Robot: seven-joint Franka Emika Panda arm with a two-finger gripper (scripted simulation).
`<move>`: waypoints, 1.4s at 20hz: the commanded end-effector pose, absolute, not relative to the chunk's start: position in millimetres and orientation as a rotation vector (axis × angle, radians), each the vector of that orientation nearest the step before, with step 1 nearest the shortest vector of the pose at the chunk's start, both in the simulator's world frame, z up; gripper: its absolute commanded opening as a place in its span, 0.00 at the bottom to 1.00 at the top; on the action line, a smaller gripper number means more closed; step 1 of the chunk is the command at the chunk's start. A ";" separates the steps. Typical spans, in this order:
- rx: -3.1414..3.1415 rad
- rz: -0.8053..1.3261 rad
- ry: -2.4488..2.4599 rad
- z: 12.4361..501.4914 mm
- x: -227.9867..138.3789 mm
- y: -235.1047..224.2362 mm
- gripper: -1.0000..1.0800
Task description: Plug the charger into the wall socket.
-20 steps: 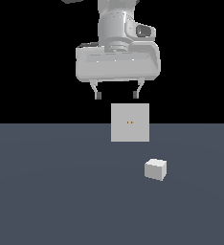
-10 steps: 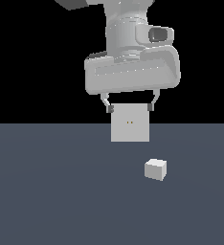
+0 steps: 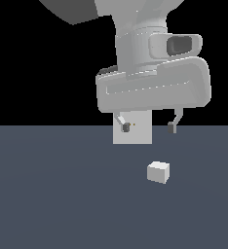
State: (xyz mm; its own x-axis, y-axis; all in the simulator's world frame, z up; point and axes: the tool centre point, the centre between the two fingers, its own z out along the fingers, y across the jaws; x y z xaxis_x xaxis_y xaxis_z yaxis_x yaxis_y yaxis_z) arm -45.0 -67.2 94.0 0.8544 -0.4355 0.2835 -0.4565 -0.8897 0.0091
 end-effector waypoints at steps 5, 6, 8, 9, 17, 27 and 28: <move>2.889 0.485 -0.833 75.4 -57.8 -78.6 0.96; 2.881 0.492 -0.846 73.2 -59.3 -79.9 0.96; 2.868 0.503 -0.870 69.3 -61.7 -82.1 0.96; 2.863 0.507 -0.879 67.6 -62.7 -82.9 0.96; 2.850 0.515 -0.901 62.8 -65.3 -84.5 0.96; 2.850 0.515 -0.907 31.8 -66.5 -84.4 0.96; 2.850 0.515 -0.907 27.4 -66.6 -84.4 0.96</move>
State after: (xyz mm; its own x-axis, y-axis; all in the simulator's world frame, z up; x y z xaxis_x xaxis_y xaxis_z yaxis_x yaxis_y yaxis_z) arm -66.3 -84.5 34.4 0.7647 -0.5412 0.3498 -0.5775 -0.8164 -0.0008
